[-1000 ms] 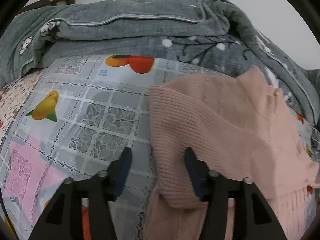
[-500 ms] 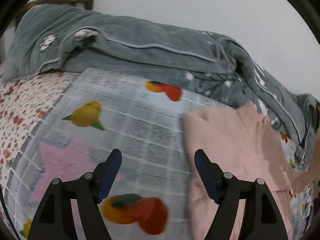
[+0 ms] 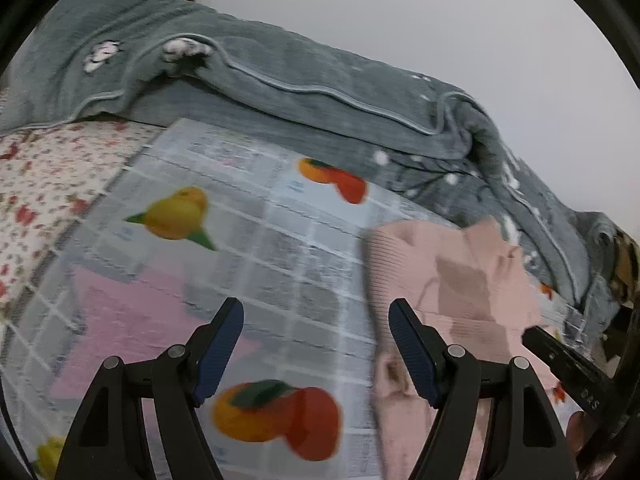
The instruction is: Fold small clothes
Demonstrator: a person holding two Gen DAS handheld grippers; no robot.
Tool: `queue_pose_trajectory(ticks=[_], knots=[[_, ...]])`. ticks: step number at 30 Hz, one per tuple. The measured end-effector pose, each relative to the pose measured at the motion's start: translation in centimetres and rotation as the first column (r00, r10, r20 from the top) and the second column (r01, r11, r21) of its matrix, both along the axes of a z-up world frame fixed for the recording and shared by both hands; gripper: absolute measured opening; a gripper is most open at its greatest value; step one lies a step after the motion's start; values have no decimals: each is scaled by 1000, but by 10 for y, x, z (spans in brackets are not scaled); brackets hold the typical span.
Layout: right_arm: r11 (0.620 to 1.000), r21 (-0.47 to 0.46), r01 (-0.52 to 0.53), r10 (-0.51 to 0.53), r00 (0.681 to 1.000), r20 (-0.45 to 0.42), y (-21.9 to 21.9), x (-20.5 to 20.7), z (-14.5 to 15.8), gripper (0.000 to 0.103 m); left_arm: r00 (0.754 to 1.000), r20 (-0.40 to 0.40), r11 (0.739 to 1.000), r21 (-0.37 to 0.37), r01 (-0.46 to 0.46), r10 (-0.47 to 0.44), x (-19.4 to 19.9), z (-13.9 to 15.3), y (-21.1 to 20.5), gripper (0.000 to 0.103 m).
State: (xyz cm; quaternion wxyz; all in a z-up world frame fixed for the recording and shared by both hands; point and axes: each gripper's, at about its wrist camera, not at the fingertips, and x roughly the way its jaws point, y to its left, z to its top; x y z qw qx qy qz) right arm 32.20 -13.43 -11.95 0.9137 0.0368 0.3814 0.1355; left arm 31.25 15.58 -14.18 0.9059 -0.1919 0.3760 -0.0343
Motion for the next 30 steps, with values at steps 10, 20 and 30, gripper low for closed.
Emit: queue_pose_trajectory(ticks=[10,20,30], knots=[[927,-241,287,-287,957,33,-156,-49,-12,41,980,22,979,43,198,-199,13,1,-76,63],[933,-206,296,-317,945,-78,-191,-48,-45,41,973,-42,971,64,229,-226,31,-27,-94,14],[928,-262,264,-285,957,-45,-177,-24,-51,42,985,-55,978,124,170,-165,42,-34,-98,15]])
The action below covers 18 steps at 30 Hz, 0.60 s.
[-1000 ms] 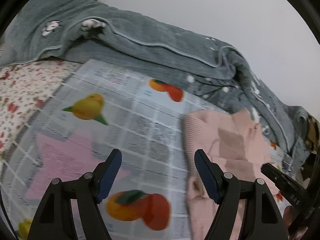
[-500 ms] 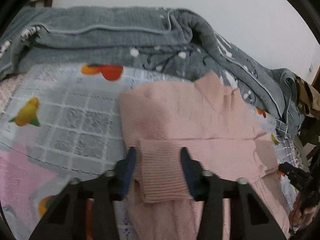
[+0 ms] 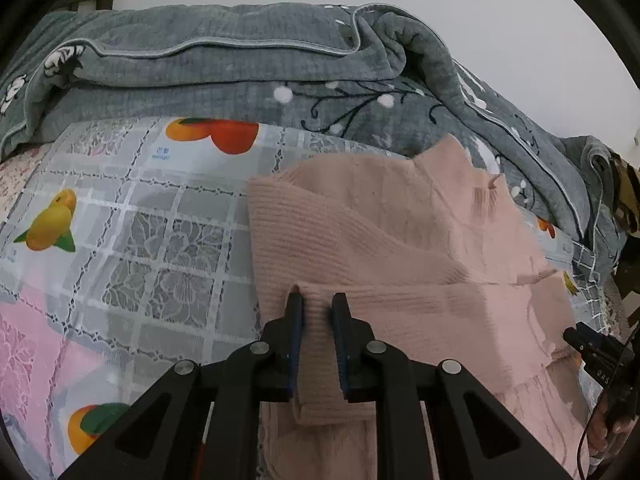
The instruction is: Fold small clothes
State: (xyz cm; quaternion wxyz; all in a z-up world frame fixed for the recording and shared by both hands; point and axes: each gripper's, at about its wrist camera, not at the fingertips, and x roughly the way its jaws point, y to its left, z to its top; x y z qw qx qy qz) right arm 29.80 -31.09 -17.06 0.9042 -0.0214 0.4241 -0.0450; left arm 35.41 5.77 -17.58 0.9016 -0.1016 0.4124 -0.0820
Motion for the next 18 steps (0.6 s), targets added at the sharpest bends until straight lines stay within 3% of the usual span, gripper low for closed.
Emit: queue_pose_trajectory(ticks=[4,5,9,11,14,16,18], knots=[[1000,-8,6,-6,1000,5,1,4,-7,44,1000,-13,1000,28,3,-2,8,-3,-5,12],[1000,1,9,-9,1000,3,-1,4,-9,45,1000,20,999,35,12,-13,5,0,-7,6],[998,50,30,-33,998,58,-12,-2,-2,45,978,207,1000,11,5,-7,-9,33,-7,5],[998,50,39,-44,994,99,-14,-6,3,45,971,240,1000,-2,4,-3,-7,43,-6,5],[997,54,46,-49,998,51,-17,2,-5,46,974,227,999,44,-30,19,2,36,-10,5],[997,49,53,-53,998,14,-16,7,-12,46,990,140,994,100,-39,24,14,18,-16,6],[997,46,57,-57,998,11,-17,7,-14,46,996,84,994,105,-39,30,22,9,-16,9]])
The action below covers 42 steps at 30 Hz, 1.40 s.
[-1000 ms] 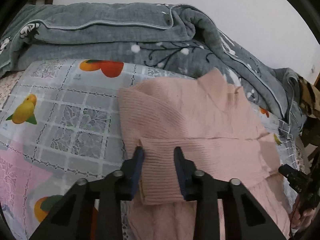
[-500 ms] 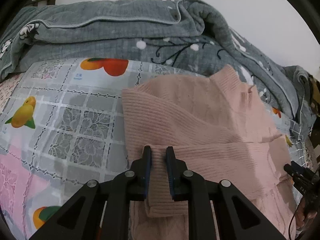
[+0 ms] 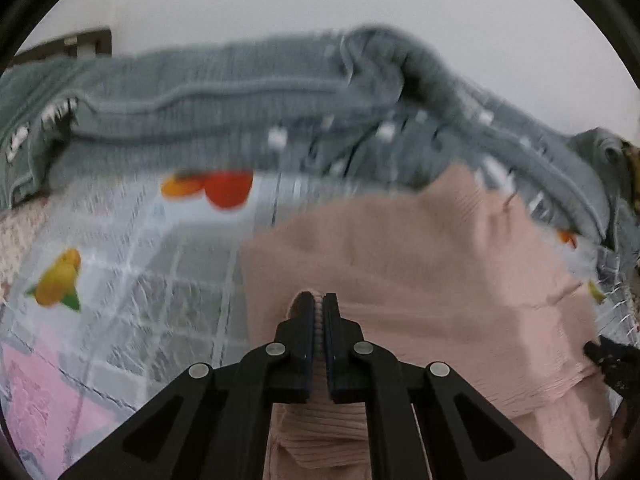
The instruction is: Fold small clothes
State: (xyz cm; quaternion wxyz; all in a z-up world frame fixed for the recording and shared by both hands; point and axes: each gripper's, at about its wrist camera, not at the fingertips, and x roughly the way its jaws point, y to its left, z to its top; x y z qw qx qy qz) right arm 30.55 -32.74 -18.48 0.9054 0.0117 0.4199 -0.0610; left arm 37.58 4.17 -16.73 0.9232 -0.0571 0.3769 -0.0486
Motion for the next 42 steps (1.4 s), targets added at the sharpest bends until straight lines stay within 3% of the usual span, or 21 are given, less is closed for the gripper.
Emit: queue_pose_trajectory(ticks=[4,6,10,11,14,18,22,26,31,38,42], knots=[[1000,-15,24,-24,1000,-3,-1,1,-2,54,999,-30,1000,-26,-12,11,-1,-1,6,17],[1000,-5,24,-24,1000,4,-3,0,0,54,999,-36,1000,-11,-7,7,-6,1,4,33],[999,-17,28,-27,997,67,-3,-19,19,54,1000,-23,1000,0,16,-16,-21,8,0,45],[999,-28,30,-28,995,91,-1,-27,25,54,1000,-11,1000,0,23,-23,-26,10,-1,50],[999,-42,15,-10,992,127,2,-50,39,54,999,29,999,10,39,-39,-49,18,-4,79],[1000,-25,-3,6,991,131,4,-85,56,54,995,78,996,68,53,-58,-80,28,-6,79],[999,-30,26,-22,991,130,1,-119,67,54,993,109,999,29,45,-48,-114,41,3,79],[1000,0,20,-20,997,77,-3,-150,69,47,996,74,999,11,51,-51,-151,44,13,67],[1000,23,9,-10,998,57,-1,-189,63,46,997,37,997,40,65,-67,-190,42,22,67],[999,48,-13,13,1000,5,3,-232,45,46,998,-11,998,-16,60,-60,-238,27,38,66],[998,68,-18,18,1000,2,9,-258,33,46,995,-83,996,-78,43,-49,-262,8,47,66]])
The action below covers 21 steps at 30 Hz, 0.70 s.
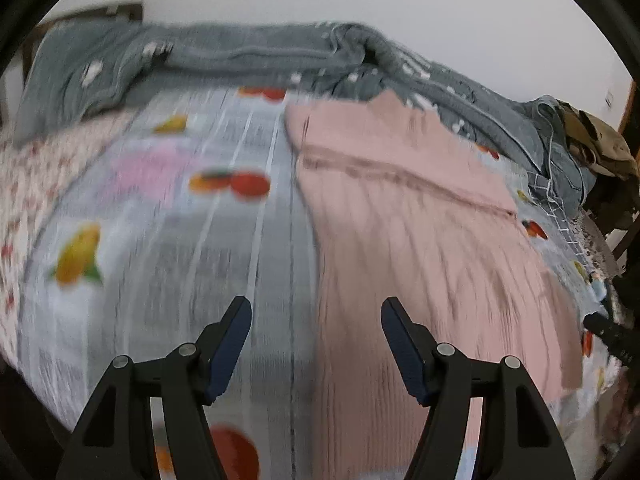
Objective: Fold small clothes
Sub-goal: 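Move both tools down to the ribbed hem of the sweater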
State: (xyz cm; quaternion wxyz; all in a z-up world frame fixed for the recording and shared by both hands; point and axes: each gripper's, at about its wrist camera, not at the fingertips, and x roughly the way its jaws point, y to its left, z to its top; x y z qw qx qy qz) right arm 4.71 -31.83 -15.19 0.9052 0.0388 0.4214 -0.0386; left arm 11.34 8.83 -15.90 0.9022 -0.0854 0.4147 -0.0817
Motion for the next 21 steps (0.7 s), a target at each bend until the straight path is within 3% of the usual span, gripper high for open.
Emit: queue_pose_trajectory(ticks=[3,8,16,19,20,21], knots=[[998,53,-26,27,1000,-8,5,-15,-11,46,999,-33,999,-43,19,-20,-21,-13,3,66],[993,98,-73,73,997,-4,19,-32,-28,46,997,-59,998,-24,50,-51,-47,-30,-1,66],[995,69,-69,71,997,-15,31,-33,-47,45,996,-83,999,20,36,-34,-52,-45,-18,61],[995,35,-89,89,996,-15,37,-31,-49,29,994,-108,998,55,33,-27,-45,-47,-27,43],[994,42,-104,105,994,-15,38,-30,-49,13,994,-108,998,53,36,-30,-44,-46,-30,30],[991,55,-122,123,992,-15,39,-29,-50,6,993,-108,998,35,48,-44,-43,-44,-31,11]])
